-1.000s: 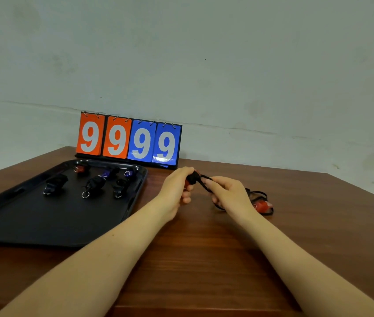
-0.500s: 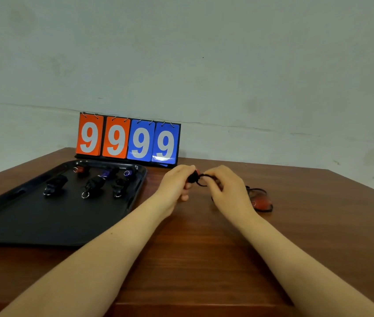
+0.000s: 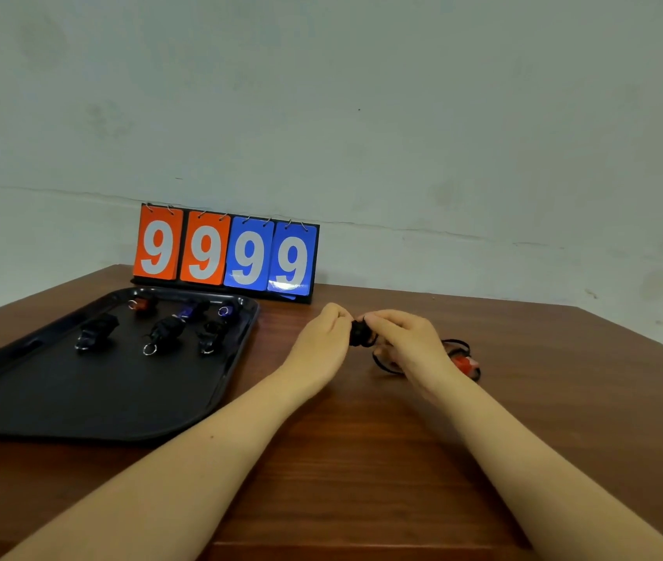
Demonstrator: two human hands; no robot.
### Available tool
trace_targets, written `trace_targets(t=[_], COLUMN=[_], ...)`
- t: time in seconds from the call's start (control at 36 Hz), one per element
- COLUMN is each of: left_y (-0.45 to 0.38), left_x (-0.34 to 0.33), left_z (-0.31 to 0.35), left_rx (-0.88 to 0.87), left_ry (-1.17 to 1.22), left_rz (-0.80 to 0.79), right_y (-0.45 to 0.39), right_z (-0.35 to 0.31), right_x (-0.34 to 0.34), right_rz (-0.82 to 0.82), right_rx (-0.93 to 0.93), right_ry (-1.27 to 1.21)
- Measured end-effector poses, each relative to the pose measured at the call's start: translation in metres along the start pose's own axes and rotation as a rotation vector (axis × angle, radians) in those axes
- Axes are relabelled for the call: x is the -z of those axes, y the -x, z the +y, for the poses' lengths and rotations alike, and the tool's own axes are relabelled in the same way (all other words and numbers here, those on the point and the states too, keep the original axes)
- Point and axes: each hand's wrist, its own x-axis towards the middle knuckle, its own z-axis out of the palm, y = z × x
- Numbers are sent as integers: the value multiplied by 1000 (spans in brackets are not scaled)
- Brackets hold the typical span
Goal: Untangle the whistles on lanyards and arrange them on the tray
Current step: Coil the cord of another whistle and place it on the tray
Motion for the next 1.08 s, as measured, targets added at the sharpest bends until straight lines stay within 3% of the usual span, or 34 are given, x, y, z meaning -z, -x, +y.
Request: trace_targets(t=[0.14, 0.22, 0.31, 0.47, 0.67, 0.78, 0.92, 1.08], left_y=[-1, 1, 0, -1, -2, 1, 6, 9], left_x=[-1, -1, 0, 2, 7, 6, 2, 2], left_z=[0, 4, 4, 10, 8, 8, 7, 8], left_rx=[-19, 0, 8, 213, 251, 279, 373, 429], left_ry=[89, 249, 288, 546, 483, 668, 825, 1020], left_rz=[-32, -67, -64, -9, 4, 5, -69, -231], right_y=[0, -1, -1, -3, -1, -2, -6, -8], right_z=[-4, -5, -4, 1, 3, 3, 5, 10], right_x=[5, 7, 6, -1, -5, -5, -7, -7], right_rz=[-152, -185, -218, -195, -195, -95, 52, 101], right_rx=[-331, -439, -443, -373, -204, -167, 73, 203], right_ry=[-596, -781, -811, -723, -493, -427, 212, 341])
